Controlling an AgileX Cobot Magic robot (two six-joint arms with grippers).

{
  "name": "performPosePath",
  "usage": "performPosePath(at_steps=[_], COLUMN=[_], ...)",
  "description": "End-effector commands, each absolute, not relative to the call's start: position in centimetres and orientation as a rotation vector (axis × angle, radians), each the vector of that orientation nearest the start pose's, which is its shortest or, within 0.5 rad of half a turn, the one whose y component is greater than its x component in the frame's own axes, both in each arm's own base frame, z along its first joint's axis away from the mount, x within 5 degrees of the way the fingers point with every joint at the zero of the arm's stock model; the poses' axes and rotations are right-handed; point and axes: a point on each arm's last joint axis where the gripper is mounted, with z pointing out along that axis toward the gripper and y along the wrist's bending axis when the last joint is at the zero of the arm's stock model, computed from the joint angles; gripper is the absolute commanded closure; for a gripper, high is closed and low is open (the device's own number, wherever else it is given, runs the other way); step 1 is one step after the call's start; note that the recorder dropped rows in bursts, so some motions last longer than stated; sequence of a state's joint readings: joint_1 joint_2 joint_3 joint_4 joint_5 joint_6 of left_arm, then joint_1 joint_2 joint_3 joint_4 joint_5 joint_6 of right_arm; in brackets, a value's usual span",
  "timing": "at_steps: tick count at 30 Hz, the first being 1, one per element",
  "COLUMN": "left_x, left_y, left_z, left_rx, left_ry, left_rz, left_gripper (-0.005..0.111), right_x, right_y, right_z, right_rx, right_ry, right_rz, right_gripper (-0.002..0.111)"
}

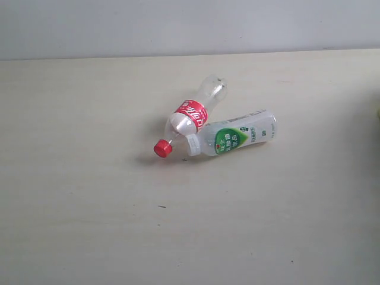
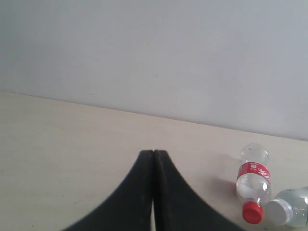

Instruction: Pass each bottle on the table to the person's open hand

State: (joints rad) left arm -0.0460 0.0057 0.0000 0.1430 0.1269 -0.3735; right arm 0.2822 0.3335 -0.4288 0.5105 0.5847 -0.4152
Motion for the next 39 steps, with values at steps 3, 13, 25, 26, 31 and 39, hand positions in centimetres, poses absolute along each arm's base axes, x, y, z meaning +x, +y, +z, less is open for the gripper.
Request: performPosePath(at_steps=[3, 13, 25, 26, 31, 39], left_x=[5.64, 5.64, 5.64, 5.64, 5.64, 5.64], left_y=[-0.12, -0.12, -0.12, -0.12, -0.12, -0.12], left_z=[20.2, 20.2, 20.2, 20.2, 20.2, 20.2], left_rx=[-0.157, -0.157, -0.157, -0.157, -0.157, -0.157], left_ry=[1.602, 1.602, 1.602, 1.602, 1.602, 1.602], left_rz=[-0.2, -0.2, -0.2, -0.2, -0.2, -0.2], left_gripper=[0.107, 0.107, 0.107, 0.107, 0.107, 0.107], right_x=[6.08, 6.08, 6.08, 6.08, 6.08, 6.19], right_y=[4.28, 4.28, 4.28, 4.28, 4.28, 4.21], right_z=[29.03, 29.02, 29.02, 29.02, 29.02, 29.21], right_rx=[-0.429, -0.428, -0.429, -0.429, -0.433, -0.44], right_ry=[1.861, 1.863, 1.862, 1.862, 1.861, 1.834], right_rz=[0.459, 0.461, 0.46, 0.46, 0.457, 0.435], right_gripper=[0.108, 0.108, 0.108, 0.108, 0.108, 0.108])
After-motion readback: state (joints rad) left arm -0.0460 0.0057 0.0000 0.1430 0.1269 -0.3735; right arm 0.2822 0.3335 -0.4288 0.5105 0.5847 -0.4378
